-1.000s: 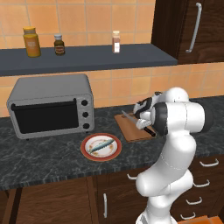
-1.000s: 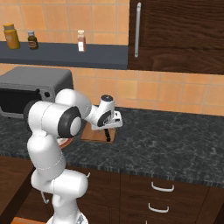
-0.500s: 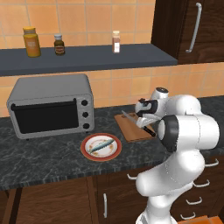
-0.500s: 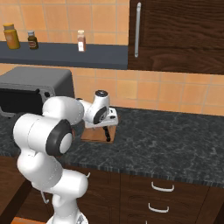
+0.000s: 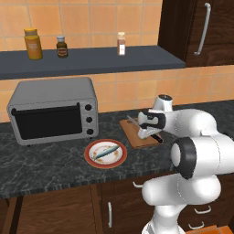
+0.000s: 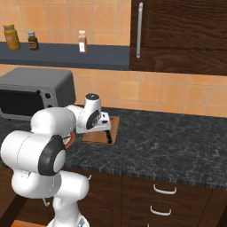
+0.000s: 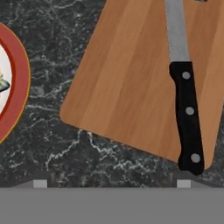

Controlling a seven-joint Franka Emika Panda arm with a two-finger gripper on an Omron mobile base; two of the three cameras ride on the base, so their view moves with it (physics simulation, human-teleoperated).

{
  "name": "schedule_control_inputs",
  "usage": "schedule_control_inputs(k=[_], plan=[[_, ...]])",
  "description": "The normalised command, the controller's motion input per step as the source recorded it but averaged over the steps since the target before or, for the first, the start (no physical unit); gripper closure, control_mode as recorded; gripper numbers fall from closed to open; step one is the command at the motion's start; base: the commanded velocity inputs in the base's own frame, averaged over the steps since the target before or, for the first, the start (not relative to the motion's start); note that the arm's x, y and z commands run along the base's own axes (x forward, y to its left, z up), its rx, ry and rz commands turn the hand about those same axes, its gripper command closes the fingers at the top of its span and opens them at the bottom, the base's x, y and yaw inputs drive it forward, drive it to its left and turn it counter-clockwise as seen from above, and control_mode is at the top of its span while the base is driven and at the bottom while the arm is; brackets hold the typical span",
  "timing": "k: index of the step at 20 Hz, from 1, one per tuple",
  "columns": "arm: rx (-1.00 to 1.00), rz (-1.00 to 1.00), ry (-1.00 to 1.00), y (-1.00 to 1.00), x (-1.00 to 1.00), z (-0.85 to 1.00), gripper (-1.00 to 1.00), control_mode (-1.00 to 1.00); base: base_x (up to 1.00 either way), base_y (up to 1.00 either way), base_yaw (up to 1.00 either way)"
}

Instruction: Pick up the knife from the drawer and place it on the cutting board. Then place the meat from the plate to the cutting board.

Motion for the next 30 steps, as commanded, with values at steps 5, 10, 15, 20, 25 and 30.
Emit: schedule_control_inputs(k=[5, 10, 15, 20, 25, 30], plan=[[0.00, -0.01, 0.09, 0.35, -0.20, 0.15, -1.00, -1.00, 0.00, 0.00, 0.00], [0.00, -0.04, 0.12, 0.41, -0.09, 0.05, -1.00, -1.00, 0.00, 0.00, 0.00], [0.00, -0.07, 0.20, 0.38, -0.05, 0.03, -1.00, -1.00, 0.00, 0.00, 0.00], [0.05, -0.02, 0.18, 0.10, -0.28, 0.00, -1.00, -1.00, 0.00, 0.00, 0.00], [0.02, -0.05, 0.06, 0.30, -0.18, 0.00, -1.00, -1.00, 0.00, 0.00, 0.00], [0.00, -0.11, -0.04, 0.36, -0.02, 0.00, -1.00, -1.00, 0.00, 0.00, 0.00]])
